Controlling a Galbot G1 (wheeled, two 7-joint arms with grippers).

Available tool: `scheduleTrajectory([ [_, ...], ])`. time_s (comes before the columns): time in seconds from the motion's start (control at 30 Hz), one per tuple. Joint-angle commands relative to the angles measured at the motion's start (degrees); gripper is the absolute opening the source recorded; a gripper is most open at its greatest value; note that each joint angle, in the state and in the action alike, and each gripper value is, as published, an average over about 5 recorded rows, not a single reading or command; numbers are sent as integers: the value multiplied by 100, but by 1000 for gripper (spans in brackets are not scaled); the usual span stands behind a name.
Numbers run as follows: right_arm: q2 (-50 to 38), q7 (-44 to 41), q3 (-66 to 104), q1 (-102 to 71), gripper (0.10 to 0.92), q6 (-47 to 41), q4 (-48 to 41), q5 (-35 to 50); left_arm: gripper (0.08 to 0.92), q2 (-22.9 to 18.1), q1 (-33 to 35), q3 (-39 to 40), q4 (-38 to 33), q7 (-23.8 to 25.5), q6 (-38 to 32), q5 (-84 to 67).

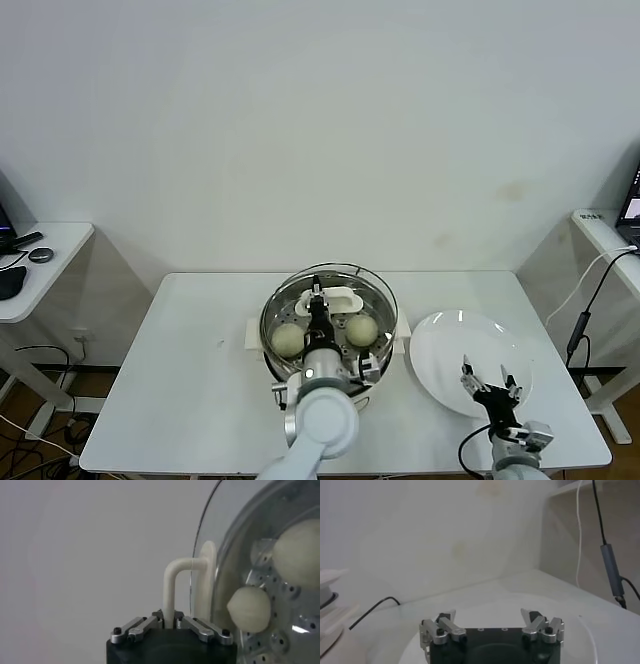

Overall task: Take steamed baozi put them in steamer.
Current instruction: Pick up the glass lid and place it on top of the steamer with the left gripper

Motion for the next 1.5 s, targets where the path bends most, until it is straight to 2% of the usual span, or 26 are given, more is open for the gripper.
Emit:
scheduleTrajectory([
  [0.03,18,3,-13,29,823,1,-26,-12,172,-40,7,60,282,-97,1,201],
  [1.1,0,4,-56,62,823,16,-71,0,172,-22,201,71,322,-58,-17,443],
  [1.3,-7,4,-60,60,823,9,-54,6,178,12,251,92,102,-93,-104,353],
  [1.4,-12,7,-68,60,823,2,-46,6,229,120,341,179,-213,-43,-168,178],
  [1.5,-17,17,-75,66,823,-12,-28,12,315,264,493,348,-602,43,-178,15],
])
